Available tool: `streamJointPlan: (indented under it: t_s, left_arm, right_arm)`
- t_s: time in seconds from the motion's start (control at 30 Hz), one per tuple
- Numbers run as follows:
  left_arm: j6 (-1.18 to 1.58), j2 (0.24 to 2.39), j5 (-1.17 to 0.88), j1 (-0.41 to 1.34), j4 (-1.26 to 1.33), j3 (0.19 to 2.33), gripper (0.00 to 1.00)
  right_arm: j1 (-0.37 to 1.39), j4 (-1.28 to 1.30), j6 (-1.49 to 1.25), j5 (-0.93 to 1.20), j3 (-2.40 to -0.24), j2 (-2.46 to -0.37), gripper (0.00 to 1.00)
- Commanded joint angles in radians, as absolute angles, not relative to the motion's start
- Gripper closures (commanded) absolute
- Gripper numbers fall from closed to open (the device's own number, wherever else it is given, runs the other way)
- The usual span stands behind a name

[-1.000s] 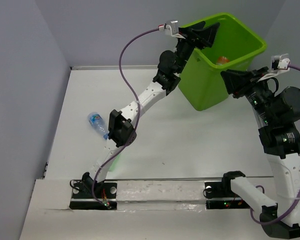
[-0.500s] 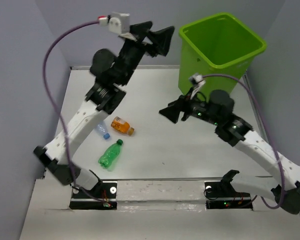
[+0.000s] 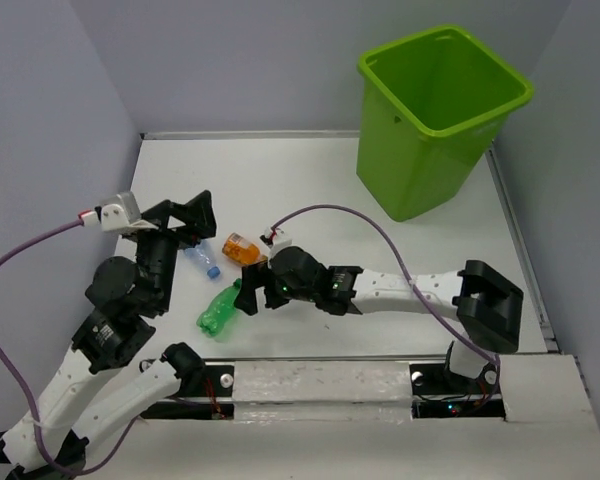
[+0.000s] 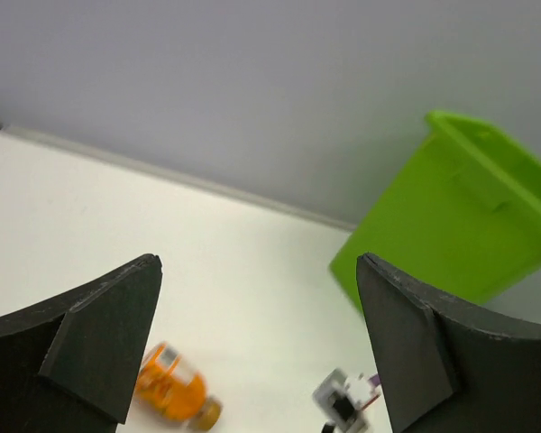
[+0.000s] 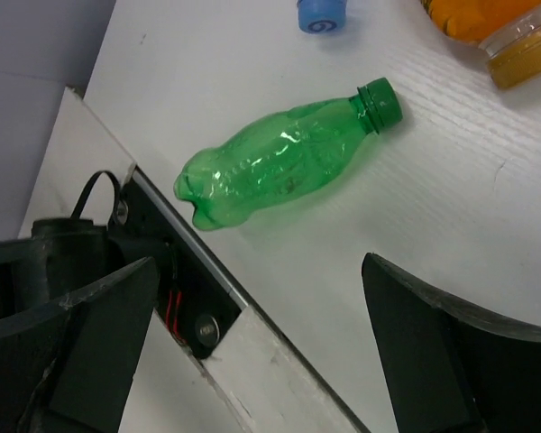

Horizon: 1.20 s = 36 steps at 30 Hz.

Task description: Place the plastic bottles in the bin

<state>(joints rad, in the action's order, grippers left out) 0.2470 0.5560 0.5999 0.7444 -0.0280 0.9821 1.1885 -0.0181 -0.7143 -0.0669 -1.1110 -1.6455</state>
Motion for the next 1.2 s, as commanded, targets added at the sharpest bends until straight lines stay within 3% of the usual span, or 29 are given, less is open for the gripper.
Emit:
streamJointPlan:
  t_s: [0.0,0.47,0.8,1.1,1.17]
  left_arm:
    - [0.330,0.509,0.808,0.742,-0.170,0.864,0.01]
    - [0.575,0.521,1.075,0.742,-0.370,0.850,0.01]
    - [0.626,0.627,1.094,0.738,-0.411,0.859,0.01]
    - [0.787,0.741,1.031,0.698,-0.502,0.874,0.01]
    - [0.821,0.750,0.979,0.677,-0.488,0.859,0.01]
  right_arm:
    - [1.186,-0.066,-0.877,-0.180,-1.212,-1.759,0.00]
    - [1.186,0.029,-0.994,-0.104,-1.532,-2.114,0.00]
    - [1.177,0.100,-0.991,-0.120,-1.532,-2.194,0.02]
    - [1.177,0.046,-0.899,-0.095,-1.352,-2.027,0.65]
    - [1.177,0.012,-0.885,-0.062,-1.290,-1.971,0.69]
